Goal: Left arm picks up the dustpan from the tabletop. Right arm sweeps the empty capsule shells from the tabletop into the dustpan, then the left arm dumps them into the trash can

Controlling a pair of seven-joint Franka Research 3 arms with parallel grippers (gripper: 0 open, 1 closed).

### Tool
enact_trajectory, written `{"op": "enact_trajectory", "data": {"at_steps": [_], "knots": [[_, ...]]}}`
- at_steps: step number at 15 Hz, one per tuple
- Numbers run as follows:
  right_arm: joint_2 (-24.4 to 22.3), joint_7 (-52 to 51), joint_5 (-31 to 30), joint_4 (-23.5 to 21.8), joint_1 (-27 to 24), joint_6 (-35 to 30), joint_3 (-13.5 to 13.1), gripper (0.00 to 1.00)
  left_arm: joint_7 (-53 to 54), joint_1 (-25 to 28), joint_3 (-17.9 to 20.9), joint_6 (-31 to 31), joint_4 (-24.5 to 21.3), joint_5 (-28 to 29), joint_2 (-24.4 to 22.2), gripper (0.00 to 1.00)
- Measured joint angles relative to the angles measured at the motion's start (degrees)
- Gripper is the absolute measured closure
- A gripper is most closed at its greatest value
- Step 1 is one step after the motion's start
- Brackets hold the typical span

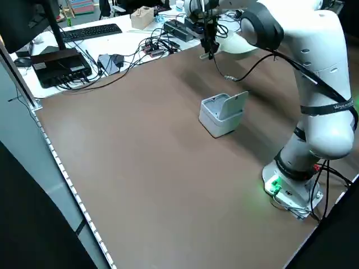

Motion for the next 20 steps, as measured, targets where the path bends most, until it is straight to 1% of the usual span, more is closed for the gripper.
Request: {"op": "enact_trajectory", "data": {"at_steps": [2,3,6,8,10,11,13,15,17,20], "knots": [[-0.38,-1.69,-0.84,-4.13,0.96,2.01,0.32,0.74,1.62,1.11,-0.01,-0.03,1.43,-0.81,0.0,0.67],[-1.37,-3.1,-0.95,-7.14,1.75,4.4,0.46,0.74,2.46,1.66,-0.01,-0.04,1.9,-1.0,0.0,0.67],[-7.18,-5.63,-1.11,-18.54,4.8,11.91,0.64,0.74,3.63,2.99,0.04,-0.25,2.97,-1.05,0.02,0.67],[-11.08,-5.79,-1.36,-25.07,6.98,16.05,0.7,0.74,5.82,3.71,0.2,-2.43,4.56,-1.05,0.02,0.67],[-14.03,-5.87,-1.56,-31.1,9.0,21.31,0.78,0.74,9.34,4.49,1.38,-4.22,6.42,-1.05,-0.12,0.67],[-15.91,-6.24,-1.66,-36.05,10.35,25.07,0.84,0.74,14.56,3.55,6.31,-4.67,7.37,-2.73,-1.59,0.67],[-16.91,-6.82,-1.72,-39.88,10.87,28.55,0.84,0.74,21.07,0.26,14.09,-4.8,7.45,-7.39,-4.35,0.67],[-17.29,-7.07,-1.74,-43.59,11.6,33.31,0.84,0.74,26.74,-4.16,21.94,-5.42,6.78,-11.06,-7.42,0.67],[-17.3,-7.23,-1.74,-45.81,12.13,36.63,0.85,0.74,31.33,-9.15,29.52,-5.88,4.69,-13.79,-10.51,0.67],[-17.31,-7.4,-1.74,-47.57,12.29,40.11,0.84,0.74,36.1,-15.24,38.48,-5.89,0.81,-14.8,-14.12,0.67]]}}
